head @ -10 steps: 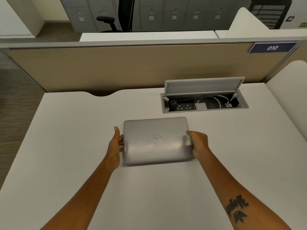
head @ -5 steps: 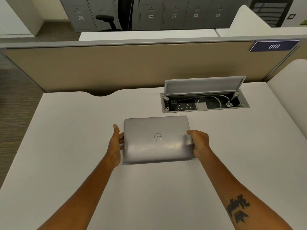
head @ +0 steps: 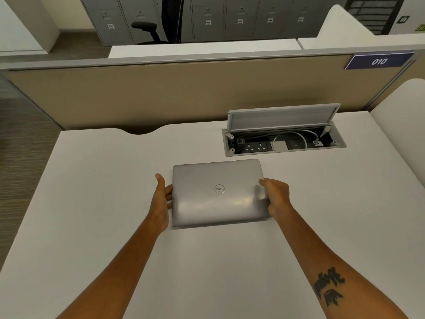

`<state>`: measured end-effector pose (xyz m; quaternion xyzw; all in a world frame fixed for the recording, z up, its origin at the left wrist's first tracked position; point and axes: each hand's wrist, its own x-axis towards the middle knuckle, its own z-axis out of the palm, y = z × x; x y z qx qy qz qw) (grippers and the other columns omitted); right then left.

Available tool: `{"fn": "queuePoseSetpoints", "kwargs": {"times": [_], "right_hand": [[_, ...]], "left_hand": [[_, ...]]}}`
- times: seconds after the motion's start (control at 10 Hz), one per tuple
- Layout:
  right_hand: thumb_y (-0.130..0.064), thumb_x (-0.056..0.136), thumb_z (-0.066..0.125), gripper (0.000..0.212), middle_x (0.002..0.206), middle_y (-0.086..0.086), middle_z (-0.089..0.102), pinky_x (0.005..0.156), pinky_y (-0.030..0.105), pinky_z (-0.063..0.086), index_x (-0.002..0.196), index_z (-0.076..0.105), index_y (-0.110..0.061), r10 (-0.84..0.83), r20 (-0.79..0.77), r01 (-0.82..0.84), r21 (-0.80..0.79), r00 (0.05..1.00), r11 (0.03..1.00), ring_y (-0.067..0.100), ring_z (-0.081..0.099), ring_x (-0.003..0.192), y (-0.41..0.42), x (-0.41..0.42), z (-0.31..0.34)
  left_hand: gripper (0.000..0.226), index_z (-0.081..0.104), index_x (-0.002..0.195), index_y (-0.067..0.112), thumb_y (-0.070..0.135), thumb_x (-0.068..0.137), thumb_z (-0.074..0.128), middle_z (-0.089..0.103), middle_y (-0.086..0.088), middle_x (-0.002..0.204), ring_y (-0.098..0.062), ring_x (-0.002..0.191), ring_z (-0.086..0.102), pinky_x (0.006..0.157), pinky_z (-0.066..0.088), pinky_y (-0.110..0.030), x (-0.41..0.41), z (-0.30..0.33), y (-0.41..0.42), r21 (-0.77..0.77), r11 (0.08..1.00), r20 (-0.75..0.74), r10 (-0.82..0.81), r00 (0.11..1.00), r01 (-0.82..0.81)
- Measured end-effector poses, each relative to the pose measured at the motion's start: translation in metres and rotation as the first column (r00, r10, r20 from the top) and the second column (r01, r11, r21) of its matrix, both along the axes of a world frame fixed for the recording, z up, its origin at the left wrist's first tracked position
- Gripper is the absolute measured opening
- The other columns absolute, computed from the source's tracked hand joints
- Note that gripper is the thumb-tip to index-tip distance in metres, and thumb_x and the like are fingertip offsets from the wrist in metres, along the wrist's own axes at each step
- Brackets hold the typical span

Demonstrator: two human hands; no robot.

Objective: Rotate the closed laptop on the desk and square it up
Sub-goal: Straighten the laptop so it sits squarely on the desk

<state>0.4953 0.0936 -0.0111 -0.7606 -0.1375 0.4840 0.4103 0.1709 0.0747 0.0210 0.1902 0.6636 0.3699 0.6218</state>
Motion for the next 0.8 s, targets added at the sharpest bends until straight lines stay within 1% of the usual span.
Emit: {"fn": "queuePoseSetpoints", "kwargs": {"times": [0.1, 0.2, 0.3, 0.4, 0.5, 0.6, 0.7, 0.8], "right_hand": [[-0.015, 0.092, 0.079, 0.020, 0.090, -0.008, 0.068, 0.106, 0.051, 0.054, 0.076, 0.069, -0.023, 0.005, 0.008, -0.005, 0.004, 1.000, 1.000, 0.031, 0.062, 0.109, -0.001, -0.001, 0.000], [-0.015, 0.093, 0.079, 0.018, 0.096, -0.006, 0.069, 0.103, 0.047, 0.052, 0.079, 0.070, -0.024, 0.009, 0.016, -0.009, 0.019, 1.000, 1.000, 0.031, 0.062, 0.114, -0.002, -0.002, 0.000], [-0.015, 0.094, 0.078, 0.016, 0.100, -0.002, 0.071, 0.108, 0.050, 0.053, 0.083, 0.071, -0.023, 0.018, 0.020, -0.019, 0.038, 1.000, 0.999, 0.031, 0.061, 0.113, -0.005, -0.003, 0.001], [-0.014, 0.094, 0.078, 0.011, 0.117, 0.017, 0.075, 0.111, 0.055, 0.053, 0.101, 0.078, -0.005, 0.016, 0.040, -0.017, 0.042, 0.999, 0.999, 0.038, 0.065, 0.111, -0.007, -0.003, 0.002], [-0.013, 0.095, 0.076, 0.007, 0.118, 0.019, 0.076, 0.111, 0.058, 0.054, 0.099, 0.077, -0.007, 0.065, 0.085, -0.068, 0.037, 0.994, 0.997, 0.026, 0.063, 0.090, -0.012, -0.007, 0.008], [-0.016, 0.097, 0.075, 0.007, 0.101, 0.004, 0.075, 0.098, 0.050, 0.058, 0.091, 0.076, -0.019, 0.147, 0.143, -0.156, 0.047, 0.979, 0.987, 0.021, 0.064, 0.091, -0.018, -0.007, 0.008], [-0.022, 0.098, 0.073, 0.019, 0.118, 0.010, 0.076, 0.083, 0.032, 0.055, 0.109, 0.075, -0.007, 0.257, 0.261, -0.283, 0.066, 0.931, 0.957, 0.033, 0.070, 0.113, -0.021, -0.011, 0.007], [-0.039, 0.103, 0.066, 0.050, 0.140, 0.014, 0.064, 0.110, 0.047, 0.053, 0.140, 0.063, -0.005, 0.367, 0.470, -0.405, -0.021, 0.803, 0.914, 0.037, 0.058, 0.136, -0.029, -0.023, 0.013]], "left_hand": [[0.086, 0.075, 0.103, 0.032, 0.098, 0.073, 0.029, 0.077, 0.002, 0.110, -0.022, 0.104, 0.070, 0.073, 0.052, -0.033, 0.000, 0.000, 0.000, 0.002, 1.000, 0.002, 0.001, 1.000, -0.001], [0.089, 0.075, 0.104, 0.032, 0.099, 0.065, 0.031, 0.077, 0.002, 0.111, -0.021, 0.104, 0.070, 0.074, 0.051, -0.033, 0.000, 0.001, 0.000, -0.005, 1.000, -0.010, -0.004, 1.000, 0.004], [0.091, 0.074, 0.107, 0.032, 0.098, 0.063, 0.032, 0.076, 0.004, 0.111, -0.020, 0.103, 0.069, 0.074, 0.052, -0.033, 0.000, 0.003, -0.001, 0.003, 1.000, -0.019, -0.015, 1.000, 0.015], [0.096, 0.072, 0.118, 0.028, 0.097, 0.063, 0.032, 0.075, 0.004, 0.112, -0.019, 0.104, 0.069, 0.075, 0.051, -0.033, -0.001, 0.001, -0.001, 0.007, 1.000, -0.017, -0.012, 1.000, 0.013], [0.089, 0.070, 0.119, 0.029, 0.094, 0.071, 0.033, 0.074, 0.006, 0.111, -0.018, 0.103, 0.068, 0.078, 0.051, -0.033, -0.001, 0.003, -0.002, 0.014, 0.999, -0.033, -0.028, 0.999, 0.028], [0.062, 0.072, 0.102, 0.033, 0.080, 0.094, 0.033, 0.078, 0.012, 0.098, -0.014, 0.096, 0.070, 0.072, 0.053, -0.029, 0.004, 0.006, -0.008, 0.046, 0.997, -0.088, -0.059, 0.994, 0.063], [0.052, 0.072, 0.105, 0.027, 0.066, 0.104, 0.038, 0.080, 0.007, 0.100, -0.023, 0.104, 0.073, 0.087, 0.057, -0.035, 0.008, 0.004, -0.012, 0.065, 0.986, -0.177, -0.142, 0.974, 0.155], [0.059, 0.070, 0.109, 0.008, 0.061, 0.102, 0.044, 0.075, -0.016, 0.113, -0.046, 0.117, 0.068, 0.103, 0.053, -0.052, 0.008, 0.005, -0.019, 0.152, 0.942, -0.420, -0.212, 0.882, 0.299]]}}
